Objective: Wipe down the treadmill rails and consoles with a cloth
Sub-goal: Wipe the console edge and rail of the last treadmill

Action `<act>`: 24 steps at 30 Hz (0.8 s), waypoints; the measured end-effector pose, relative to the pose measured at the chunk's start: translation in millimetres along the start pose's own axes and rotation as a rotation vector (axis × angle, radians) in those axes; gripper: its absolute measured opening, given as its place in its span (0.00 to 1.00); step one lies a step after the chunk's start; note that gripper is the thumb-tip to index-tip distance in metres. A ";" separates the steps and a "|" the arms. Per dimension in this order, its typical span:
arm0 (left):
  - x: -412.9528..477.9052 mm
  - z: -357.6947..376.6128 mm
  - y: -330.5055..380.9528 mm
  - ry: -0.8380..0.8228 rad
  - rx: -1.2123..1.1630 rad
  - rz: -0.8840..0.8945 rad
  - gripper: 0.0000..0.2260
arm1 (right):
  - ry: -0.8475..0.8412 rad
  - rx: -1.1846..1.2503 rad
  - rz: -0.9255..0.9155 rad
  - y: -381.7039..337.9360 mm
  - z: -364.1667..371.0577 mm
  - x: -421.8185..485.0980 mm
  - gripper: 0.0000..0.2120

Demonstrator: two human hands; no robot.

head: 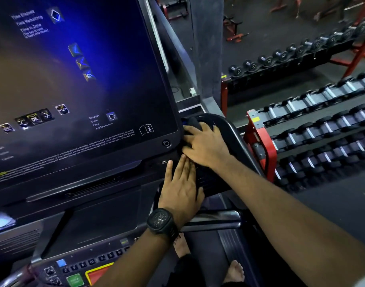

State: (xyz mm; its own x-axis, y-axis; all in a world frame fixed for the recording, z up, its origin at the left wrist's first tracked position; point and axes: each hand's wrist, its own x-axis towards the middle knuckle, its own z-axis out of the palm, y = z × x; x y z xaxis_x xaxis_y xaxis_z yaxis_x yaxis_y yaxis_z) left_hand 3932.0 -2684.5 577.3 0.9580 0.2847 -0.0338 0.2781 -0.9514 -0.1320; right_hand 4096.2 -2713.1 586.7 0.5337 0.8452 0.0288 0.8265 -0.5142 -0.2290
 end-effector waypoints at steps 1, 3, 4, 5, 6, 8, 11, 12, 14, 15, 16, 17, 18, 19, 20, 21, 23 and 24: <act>-0.7 0.0 -0.2 0.005 -0.006 -0.001 0.33 | -0.038 0.004 -0.023 4.3 -2.4 8.6 0.23; 0.4 0.1 -0.2 -0.002 -0.014 0.001 0.34 | -0.073 -0.030 0.041 14.7 -3.6 20.1 0.25; 1.0 1.3 -0.8 -0.005 -0.009 -0.001 0.34 | -0.049 -0.042 0.120 17.9 -3.2 21.5 0.26; 2.2 3.0 -1.3 -0.011 -0.005 -0.006 0.35 | -0.005 -0.036 0.222 19.2 -3.4 20.2 0.27; 3.1 4.9 -1.6 -0.026 -0.006 -0.013 0.35 | 0.040 -0.019 0.320 18.0 -3.2 16.8 0.27; 3.9 7.1 -2.4 -0.049 -0.021 -0.012 0.37 | 0.061 -0.021 0.396 10.1 -0.1 6.6 0.27; 5.6 8.2 -2.6 -0.061 -0.034 0.014 0.39 | 0.064 -0.066 0.175 4.9 3.4 0.8 0.26; 6.6 7.9 -2.6 -0.062 -0.042 0.014 0.39 | 0.062 -0.048 0.096 8.9 1.6 4.3 0.25; 6.7 6.5 -2.1 -0.054 -0.062 0.004 0.40 | 0.023 -0.029 0.081 20.9 -2.3 15.5 0.26; 6.2 5.8 -1.7 -0.059 -0.074 0.000 0.40 | 0.009 -0.022 0.151 26.9 -3.9 18.8 0.27; 5.3 5.3 -1.7 -0.064 -0.079 0.000 0.40 | 0.016 -0.009 0.255 29.9 -5.0 18.5 0.28; 4.6 4.3 -1.6 -0.063 -0.081 0.001 0.40 | 0.044 0.000 0.357 29.4 -4.7 14.6 0.29; 4.3 3.8 -1.8 -0.066 -0.079 0.002 0.40 | 0.073 -0.005 0.420 25.4 -3.2 8.3 0.29; 4.4 3.4 -1.9 -0.072 -0.072 0.004 0.39 | 0.085 -0.028 0.422 19.5 -0.4 1.8 0.28; 4.7 2.8 -2.2 -0.081 -0.067 0.007 0.39 | 0.083 -0.056 0.366 12.6 2.4 -3.7 0.28; 5.2 2.2 -2.1 -0.091 -0.066 0.012 0.39 | 0.077 -0.074 0.276 6.8 4.6 -6.5 0.28; 4.8 2.2 -2.0 -0.113 -0.059 0.015 0.39 | 0.067 -0.053 0.110 2.4 6.2 -2.8 0.26; 4.3 3.2 -2.9 -0.111 -0.055 0.010 0.39 | 0.051 -0.044 0.072 4.1 5.3 2.7 0.26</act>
State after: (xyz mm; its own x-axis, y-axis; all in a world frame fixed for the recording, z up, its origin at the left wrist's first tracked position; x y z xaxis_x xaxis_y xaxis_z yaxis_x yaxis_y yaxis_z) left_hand 3935.1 -2680.1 574.4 0.9479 0.2839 -0.1447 0.2753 -0.9583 -0.0766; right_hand 4100.0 -2712.2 580.7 0.5997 0.7977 0.0633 0.7921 -0.5804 -0.1890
